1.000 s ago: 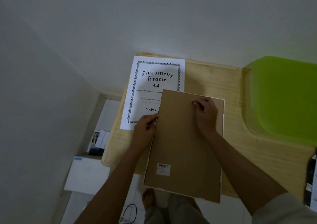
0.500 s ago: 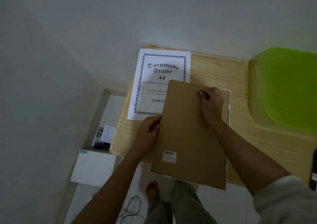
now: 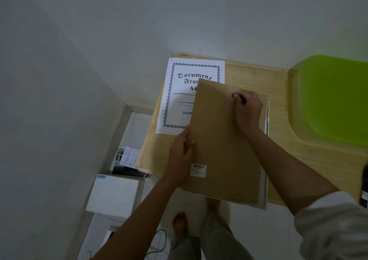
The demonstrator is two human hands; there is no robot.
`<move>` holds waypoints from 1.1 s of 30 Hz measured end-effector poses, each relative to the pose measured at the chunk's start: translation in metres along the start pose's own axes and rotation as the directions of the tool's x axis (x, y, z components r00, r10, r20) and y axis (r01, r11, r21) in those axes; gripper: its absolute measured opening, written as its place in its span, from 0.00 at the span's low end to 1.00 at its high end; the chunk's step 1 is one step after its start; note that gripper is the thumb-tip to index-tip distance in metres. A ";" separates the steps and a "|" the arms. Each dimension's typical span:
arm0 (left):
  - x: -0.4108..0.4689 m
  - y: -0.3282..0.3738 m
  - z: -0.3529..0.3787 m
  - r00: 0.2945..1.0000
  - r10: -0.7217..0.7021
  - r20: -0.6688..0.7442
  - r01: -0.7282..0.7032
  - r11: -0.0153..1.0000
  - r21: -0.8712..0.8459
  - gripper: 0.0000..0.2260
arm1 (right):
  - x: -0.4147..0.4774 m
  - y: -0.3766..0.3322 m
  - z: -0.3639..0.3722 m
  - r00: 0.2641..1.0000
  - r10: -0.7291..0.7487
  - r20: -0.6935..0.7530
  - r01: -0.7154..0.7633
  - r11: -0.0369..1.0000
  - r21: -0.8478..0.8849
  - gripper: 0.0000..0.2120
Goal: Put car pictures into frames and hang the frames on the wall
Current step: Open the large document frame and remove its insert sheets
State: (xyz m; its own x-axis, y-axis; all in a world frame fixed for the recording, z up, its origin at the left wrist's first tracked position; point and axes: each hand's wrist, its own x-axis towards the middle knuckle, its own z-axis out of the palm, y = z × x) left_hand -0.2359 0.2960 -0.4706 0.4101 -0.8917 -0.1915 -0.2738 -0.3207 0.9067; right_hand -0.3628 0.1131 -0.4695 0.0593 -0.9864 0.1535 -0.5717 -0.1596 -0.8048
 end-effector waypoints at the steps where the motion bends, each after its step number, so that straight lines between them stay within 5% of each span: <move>1: -0.002 0.001 -0.002 1.000 0.003 -0.019 -0.003 1.000 -0.001 0.20 | -0.001 -0.003 -0.001 1.000 -0.009 -0.006 0.009 1.000 0.007 0.08; 7: -0.005 0.017 -0.024 0.994 0.048 -0.096 -0.056 0.996 -0.074 0.17 | -0.021 -0.027 -0.018 0.997 -0.033 -0.076 0.037 0.998 0.049 0.08; 14: -0.024 0.014 -0.045 0.990 -0.014 -0.141 -0.015 0.980 -0.199 0.17 | -0.093 -0.023 -0.062 0.978 0.150 -0.143 -0.145 0.988 0.047 0.15; 20: -0.059 0.009 -0.017 0.999 -0.046 0.006 0.046 0.982 -0.184 0.17 | -0.163 -0.010 -0.104 0.931 0.361 -0.059 -0.349 0.925 0.150 0.21; 33: -0.127 0.026 0.127 0.932 -0.078 0.353 0.091 0.996 -0.018 0.19 | -0.234 0.091 -0.234 0.790 0.589 -0.169 -0.576 0.808 0.122 0.23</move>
State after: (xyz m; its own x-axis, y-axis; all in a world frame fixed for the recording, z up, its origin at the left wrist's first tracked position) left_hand -0.4054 0.3604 -0.4707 0.0972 -0.9190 -0.3822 -0.2198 -0.3943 0.8923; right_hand -0.6201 0.3385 -0.4450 -0.4278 -0.8669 -0.2558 -0.3966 0.4343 -0.8087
